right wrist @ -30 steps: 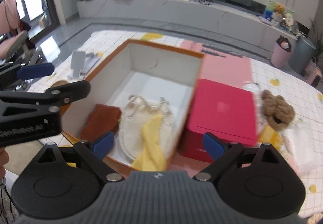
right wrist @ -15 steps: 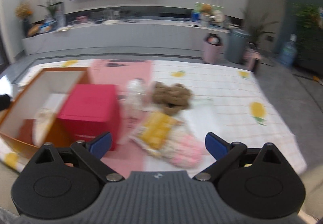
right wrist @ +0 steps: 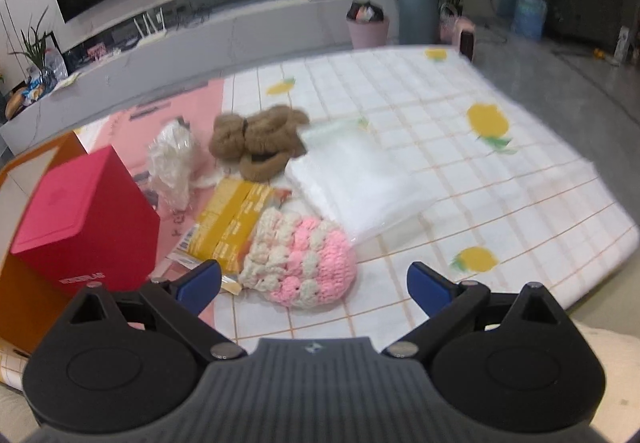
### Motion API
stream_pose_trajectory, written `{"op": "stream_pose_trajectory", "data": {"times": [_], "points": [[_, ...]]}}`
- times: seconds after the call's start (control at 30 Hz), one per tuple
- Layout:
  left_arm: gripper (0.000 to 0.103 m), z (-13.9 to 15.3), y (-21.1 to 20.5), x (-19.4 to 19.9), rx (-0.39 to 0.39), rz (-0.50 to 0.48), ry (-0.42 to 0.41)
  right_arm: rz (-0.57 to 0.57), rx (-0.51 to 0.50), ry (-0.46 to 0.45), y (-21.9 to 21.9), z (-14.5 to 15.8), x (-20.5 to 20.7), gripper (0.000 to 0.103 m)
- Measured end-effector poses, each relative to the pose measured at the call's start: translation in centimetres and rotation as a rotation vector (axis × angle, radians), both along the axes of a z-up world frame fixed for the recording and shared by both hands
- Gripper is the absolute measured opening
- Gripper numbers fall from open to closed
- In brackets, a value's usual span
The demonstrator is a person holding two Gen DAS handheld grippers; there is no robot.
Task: Organize soft objects
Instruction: 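Grasp the yellow snack packet with the left tool while the right tool grasps the pink crocheted hat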
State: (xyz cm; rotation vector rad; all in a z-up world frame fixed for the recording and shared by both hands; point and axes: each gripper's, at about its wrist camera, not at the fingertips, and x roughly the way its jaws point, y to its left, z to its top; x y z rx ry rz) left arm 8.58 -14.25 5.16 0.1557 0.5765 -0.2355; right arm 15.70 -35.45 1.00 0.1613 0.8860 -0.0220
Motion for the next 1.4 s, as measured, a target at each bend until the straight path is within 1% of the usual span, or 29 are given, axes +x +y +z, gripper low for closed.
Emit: {"op": "stream_pose_trajectory", "data": {"times": [0.07,0.23,0.37,0.47,0.53,0.63,0.73,0.77,0.83,0.87,1.0,1.07,1.13,1.17,1.23,1.27,1.3,1.37,1.4], "points": [[0.096,-1.2,-0.7,0.6,0.012,-0.005,0.019,0.010,0.022,0.023,0.2,-1.3,1.2,0.097],[0.096,-4.2,-1.9,2.0,0.026,-0.018,0.065,0.037,0.008,0.004,1.1,-3.9,3.6,0.098],[0.096,-5.8,-2.7,2.9,0.034,-0.032,0.093,0.040,0.006,0.031,1.3,-5.8,5.2,0.098],[0.096,-6.5,-3.2,3.5,0.030,-0.035,0.118,0.035,-0.019,0.038,1.3,-6.9,5.9,0.098],[0.096,-6.9,-3.5,3.6,0.031,-0.045,0.135,0.048,-0.010,0.040,1.1,-7.2,6.3,0.095],[0.096,-7.0,-4.1,3.4,0.041,-0.052,0.137,0.065,-0.011,0.063,1.0,-7.7,6.8,0.093],[0.096,-7.2,-4.3,3.2,0.046,-0.054,0.135,0.101,-0.003,0.110,0.8,-8.2,6.7,0.089],[0.096,-7.3,-4.3,3.0,0.047,-0.054,0.137,0.122,-0.014,0.116,0.9,-8.1,6.6,0.087],[0.096,-7.6,-4.4,2.6,0.055,-0.053,0.146,0.164,-0.028,0.146,0.6,-7.9,6.2,0.081],[0.096,-7.8,-4.3,2.4,0.062,-0.052,0.152,0.168,-0.025,0.166,0.2,-7.7,5.9,0.081],[0.096,-8.3,-4.2,2.0,0.078,-0.041,0.167,0.188,-0.042,0.244,-1.8,-7.3,4.1,0.080],[0.096,-8.6,-4.4,2.2,0.082,-0.036,0.177,0.196,-0.052,0.253,-2.8,-7.2,3.3,0.080],[0.096,-8.9,-4.9,2.4,0.122,-0.062,0.184,0.206,-0.047,0.255,-3.6,-7.4,3.1,0.081],[0.096,-9.0,-5.2,2.4,0.150,-0.074,0.172,0.232,-0.057,0.261,-3.6,-7.4,3.2,0.081],[0.096,-9.1,-5.7,2.4,0.177,-0.066,0.142,0.312,-0.137,0.266,-2.9,-7.6,3.5,0.089],[0.096,-9.1,-6.0,2.5,0.180,-0.073,0.135,0.341,-0.170,0.254,-2.5,-7.6,3.6,0.090],[0.096,-9.2,-6.3,2.8,0.179,-0.091,0.136,0.357,-0.173,0.252,-2.5,-7.7,3.8,0.089],[0.096,-9.3,-7.1,3.8,0.174,-0.112,0.156,0.332,-0.114,0.281,-3.2,-7.9,4.4,0.087],[0.096,-9.4,-7.4,4.3,0.175,-0.106,0.168,0.331,-0.120,0.275,-3.3,-7.7,4.5,0.086]]}}
